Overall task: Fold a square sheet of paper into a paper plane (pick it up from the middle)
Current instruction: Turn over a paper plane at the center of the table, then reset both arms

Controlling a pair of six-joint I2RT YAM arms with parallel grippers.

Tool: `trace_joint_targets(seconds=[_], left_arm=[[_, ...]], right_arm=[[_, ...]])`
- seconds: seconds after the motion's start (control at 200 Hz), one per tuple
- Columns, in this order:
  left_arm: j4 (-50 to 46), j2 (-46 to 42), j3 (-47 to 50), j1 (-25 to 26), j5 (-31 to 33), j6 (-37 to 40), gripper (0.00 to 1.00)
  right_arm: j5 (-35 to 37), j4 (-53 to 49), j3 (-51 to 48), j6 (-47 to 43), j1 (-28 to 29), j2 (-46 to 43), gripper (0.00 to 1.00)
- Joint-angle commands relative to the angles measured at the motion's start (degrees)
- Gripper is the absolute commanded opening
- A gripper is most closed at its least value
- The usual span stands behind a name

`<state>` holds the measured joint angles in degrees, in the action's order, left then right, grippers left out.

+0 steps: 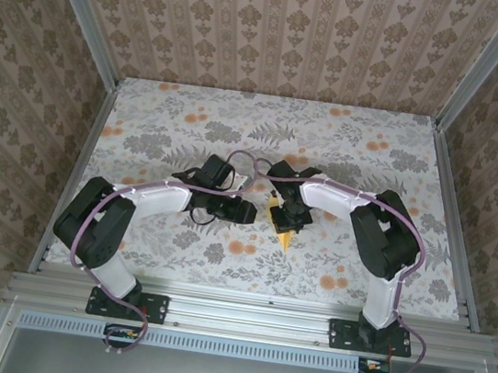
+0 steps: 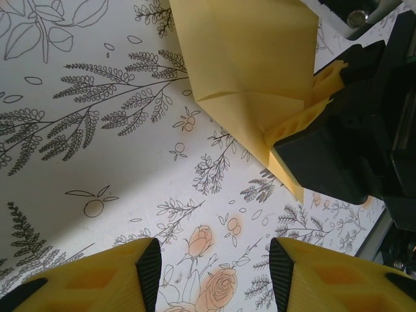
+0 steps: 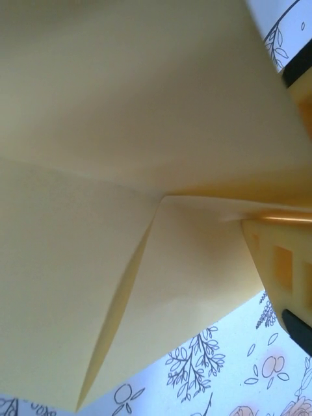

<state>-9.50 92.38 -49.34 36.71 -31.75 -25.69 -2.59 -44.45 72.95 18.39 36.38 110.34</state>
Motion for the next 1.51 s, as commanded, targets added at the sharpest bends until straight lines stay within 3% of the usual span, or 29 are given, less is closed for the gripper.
trace_joint_targets(seconds=[0.0,0.235,0.52,0.73,0.92,1.1,1.27,1.395,1.5], left_arm=[[-1.5,-1.4,-0.4,-0.1,-1.0,1.9,0.50],[-1.7,-2.2,-0.3,-0.1,-0.8,2.5,0.52],[-6.5,-6.0,-2.3,-0.2,2.5,6.7,0.56],[-13.5,-7.6,-6.7,-0.5,12.4,12.6,0.61],[-14.4,-12.3,-6.9,-1.7,23.8,17.0,0.83],[-11.6,-17.0,-3.5,-7.2,33.6,19.8,1.00],[-4.4,-20.8,3.1,-13.9,45.6,21.3,1.00],[2.0,-22.8,8.7,-18.9,53.0,22.6,1.00],[9.3,-22.2,12.8,-24.7,50.8,23.4,1.00]], right_arm=[[3.0,0.6,1.3,1.1,1.4,1.9,0.23],[1.8,2.0,0.2,1.3,2.3,0.8,0.26],[-0.9,1.6,-0.3,0.8,1.3,-8.9,0.34],[-5.5,0.5,-1.0,-2.4,-1.0,-15.6,0.44],[-5.7,2.2,-3.0,-6.9,-4.6,-20.8,0.49],[-6.0,12.4,-9.9,-9.6,-9.9,-28.2,0.57],[-4.6,27.1,-20.5,-10.0,-17.3,-35.3,0.64],[0.6,36.0,-28.0,-10.6,-22.3,-39.2,0.84],[5.8,44.3,-33.9,-10.5,-26.0,-41.2,1.00]])
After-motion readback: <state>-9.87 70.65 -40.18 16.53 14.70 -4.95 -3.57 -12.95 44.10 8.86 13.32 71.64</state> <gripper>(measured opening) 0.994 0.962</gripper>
